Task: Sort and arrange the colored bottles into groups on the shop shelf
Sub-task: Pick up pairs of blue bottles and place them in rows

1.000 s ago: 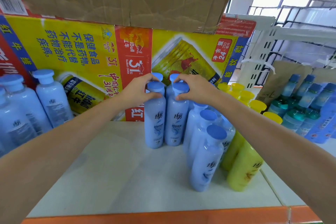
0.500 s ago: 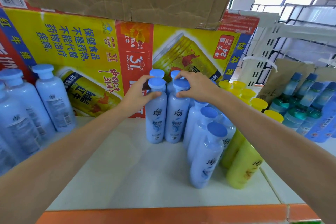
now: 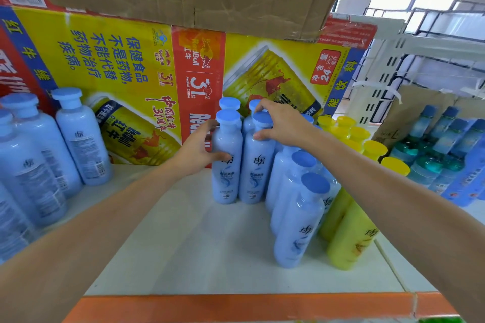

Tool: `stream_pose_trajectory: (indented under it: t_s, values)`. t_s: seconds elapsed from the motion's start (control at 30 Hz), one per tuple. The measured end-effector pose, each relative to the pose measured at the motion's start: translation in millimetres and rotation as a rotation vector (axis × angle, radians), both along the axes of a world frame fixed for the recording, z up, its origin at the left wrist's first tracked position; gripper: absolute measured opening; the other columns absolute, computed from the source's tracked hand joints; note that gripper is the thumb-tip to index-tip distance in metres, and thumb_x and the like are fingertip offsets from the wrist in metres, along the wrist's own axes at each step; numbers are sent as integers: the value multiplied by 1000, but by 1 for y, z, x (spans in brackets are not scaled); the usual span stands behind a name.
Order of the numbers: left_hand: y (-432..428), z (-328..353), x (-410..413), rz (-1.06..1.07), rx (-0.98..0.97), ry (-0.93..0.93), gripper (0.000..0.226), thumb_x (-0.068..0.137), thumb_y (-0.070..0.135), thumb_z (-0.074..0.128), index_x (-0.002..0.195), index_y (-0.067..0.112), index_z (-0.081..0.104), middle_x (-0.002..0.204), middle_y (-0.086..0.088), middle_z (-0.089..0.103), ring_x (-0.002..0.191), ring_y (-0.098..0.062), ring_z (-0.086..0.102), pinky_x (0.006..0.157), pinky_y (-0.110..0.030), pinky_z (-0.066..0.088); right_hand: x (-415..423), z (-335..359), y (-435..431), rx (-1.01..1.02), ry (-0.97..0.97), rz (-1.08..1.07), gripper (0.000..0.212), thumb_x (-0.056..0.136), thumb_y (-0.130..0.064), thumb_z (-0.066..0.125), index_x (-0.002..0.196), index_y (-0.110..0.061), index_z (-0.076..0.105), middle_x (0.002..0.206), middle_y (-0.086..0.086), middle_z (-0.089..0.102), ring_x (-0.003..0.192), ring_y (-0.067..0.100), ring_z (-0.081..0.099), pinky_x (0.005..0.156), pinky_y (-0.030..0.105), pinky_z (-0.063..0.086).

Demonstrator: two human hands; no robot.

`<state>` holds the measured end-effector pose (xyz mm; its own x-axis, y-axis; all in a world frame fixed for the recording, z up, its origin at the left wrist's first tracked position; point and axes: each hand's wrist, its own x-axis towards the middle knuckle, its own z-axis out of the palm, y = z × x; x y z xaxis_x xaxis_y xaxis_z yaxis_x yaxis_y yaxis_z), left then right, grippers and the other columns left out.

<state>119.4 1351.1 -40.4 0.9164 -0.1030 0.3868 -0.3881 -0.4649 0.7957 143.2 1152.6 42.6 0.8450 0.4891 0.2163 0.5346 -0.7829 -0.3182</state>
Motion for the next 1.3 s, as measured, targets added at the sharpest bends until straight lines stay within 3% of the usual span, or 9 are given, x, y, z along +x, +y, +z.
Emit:
stream_pose_trajectory:
  t_s: [0.1, 0.23, 0.4, 0.5, 0.7, 0.87, 1.0, 1.13, 1.3]
  values:
    - [2, 1, 1, -25, -13, 13, 73, 65, 4, 79, 127, 15, 42, 115, 1, 49, 100, -13, 51, 76, -12, 43, 2, -1, 1, 19, 1, -3, 55, 79, -25, 72, 124, -10, 44, 70, -16, 31, 60, 0, 32, 52, 17, 23]
    - [3, -1, 4, 4, 49, -7, 75, 66, 8, 79, 131, 11, 42, 119, -4, 42, 104, -15, 47, 85, -17, 36, 4, -3, 3, 34, -3, -10, 55, 78, -26, 73, 123, -11, 45, 70, -15, 32, 73, 18, 40, 52, 18, 24]
    - [0, -9, 2, -1, -38, 34, 74, 69, 14, 79, 132, 14, 39, 123, -4, 46, 107, -19, 50, 86, -30, 46, 4, -4, 5, 29, -27, -45, 55, 79, -27, 72, 124, -11, 45, 69, -10, 35, 64, 13, 39, 50, 17, 22]
    - [-4, -17, -5, 17, -126, 53, 72, 72, 9, 76, 131, 17, 37, 116, 3, 49, 101, -13, 52, 80, -25, 49, 2, -4, 7, 16, -31, -58, 56, 80, -28, 70, 126, -11, 43, 80, -2, 42, 78, 18, 41, 51, 16, 22]
    - [-17, -59, -17, 59, -213, 154, 71, 67, -4, 75, 120, 22, 35, 109, 5, 52, 99, -12, 50, 87, -34, 47, -1, -3, 6, 7, -6, -66, 56, 81, -29, 69, 127, -12, 42, 68, -13, 30, 70, 18, 40, 51, 18, 23]
    - [-22, -79, -20, 52, -281, 189, 74, 71, -6, 72, 121, 30, 31, 107, 16, 52, 96, -3, 50, 72, -4, 43, 0, -6, 5, 39, -28, -80, 53, 80, -28, 70, 124, -11, 44, 67, -12, 31, 59, 10, 35, 50, 19, 22]
    - [-21, -82, -18, 53, -284, 178, 74, 70, -4, 73, 120, 32, 33, 110, 8, 54, 97, -8, 51, 71, -3, 43, 0, -7, 6, 55, -47, -100, 52, 80, -27, 70, 123, -11, 45, 66, -11, 32, 72, 19, 41, 50, 18, 22]
    - [-21, -82, -18, 57, -273, 175, 73, 71, -4, 73, 117, 35, 33, 107, 16, 52, 98, -9, 51, 75, -12, 44, 1, -7, 6, 38, -25, -96, 53, 80, -29, 70, 124, -12, 45, 68, -8, 35, 69, 18, 40, 50, 18, 22]
    - [-22, -80, -20, 67, -291, 207, 71, 71, -7, 72, 118, 30, 34, 106, 13, 52, 96, -7, 51, 86, -30, 46, -3, -1, 8, -12, 14, -70, 55, 82, -29, 69, 126, -11, 43, 97, 0, 43, 81, 20, 42, 53, 26, 26]
